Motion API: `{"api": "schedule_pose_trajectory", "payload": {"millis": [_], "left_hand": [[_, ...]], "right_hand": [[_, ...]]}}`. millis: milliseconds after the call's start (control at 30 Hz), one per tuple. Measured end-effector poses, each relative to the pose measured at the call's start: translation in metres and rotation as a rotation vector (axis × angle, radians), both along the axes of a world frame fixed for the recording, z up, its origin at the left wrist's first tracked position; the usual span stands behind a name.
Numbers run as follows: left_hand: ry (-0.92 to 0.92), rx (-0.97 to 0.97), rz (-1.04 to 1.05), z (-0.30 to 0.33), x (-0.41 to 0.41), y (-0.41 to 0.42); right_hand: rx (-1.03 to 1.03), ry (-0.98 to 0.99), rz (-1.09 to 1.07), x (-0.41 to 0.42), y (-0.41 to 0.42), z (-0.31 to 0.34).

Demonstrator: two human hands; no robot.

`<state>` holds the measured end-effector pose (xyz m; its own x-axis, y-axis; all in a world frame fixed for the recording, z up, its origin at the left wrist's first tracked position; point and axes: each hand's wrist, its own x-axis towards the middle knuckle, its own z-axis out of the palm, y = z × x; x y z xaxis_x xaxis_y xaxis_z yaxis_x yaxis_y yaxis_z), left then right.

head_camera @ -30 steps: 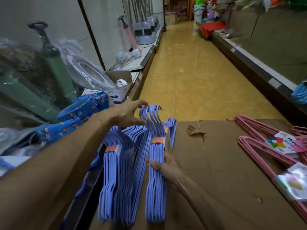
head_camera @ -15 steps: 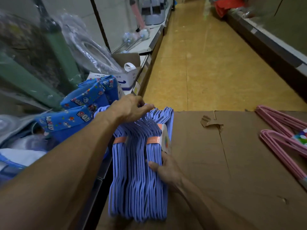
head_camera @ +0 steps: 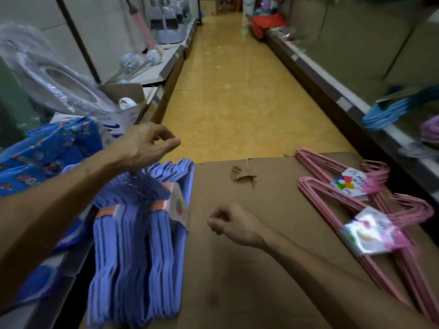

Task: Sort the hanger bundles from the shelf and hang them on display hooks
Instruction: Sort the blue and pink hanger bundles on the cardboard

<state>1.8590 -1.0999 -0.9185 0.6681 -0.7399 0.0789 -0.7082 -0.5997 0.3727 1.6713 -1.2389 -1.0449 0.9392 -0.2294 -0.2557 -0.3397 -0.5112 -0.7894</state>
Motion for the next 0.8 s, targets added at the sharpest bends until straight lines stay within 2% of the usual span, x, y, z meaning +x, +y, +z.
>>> {"api": "schedule_pose_trajectory", "payload": {"millis": [200, 433, 533, 667, 800], "left_hand": [[0.036, -0.078, -0.156, 0.054, -0.050, -0.077], [0.264, -0.303, -0.206, 0.073, -0.118, -0.162], [0.344, -0.422, -0.236, 0.067, -0.143, -0.187], [0.422, -0.452, -0.306, 0.048, -0.174, -0.217], [0.476, -0.426, -0.379, 0.030, -0.208, -0.243]], "right_hand": [[-0.027, -0.103, -0.119, -0.072, -0.064, 0.033], [-0.068, -0.247, -0.205, -0.134, -0.112, 0.063], [-0.115, -0.275, -0.323, -0.156, -0.131, 0.060], [-0.208, -0.197, -0.560, -0.197, -0.165, 0.031], [-0.295, 0.057, -0.778, -0.241, -0.207, -0.008]]}}
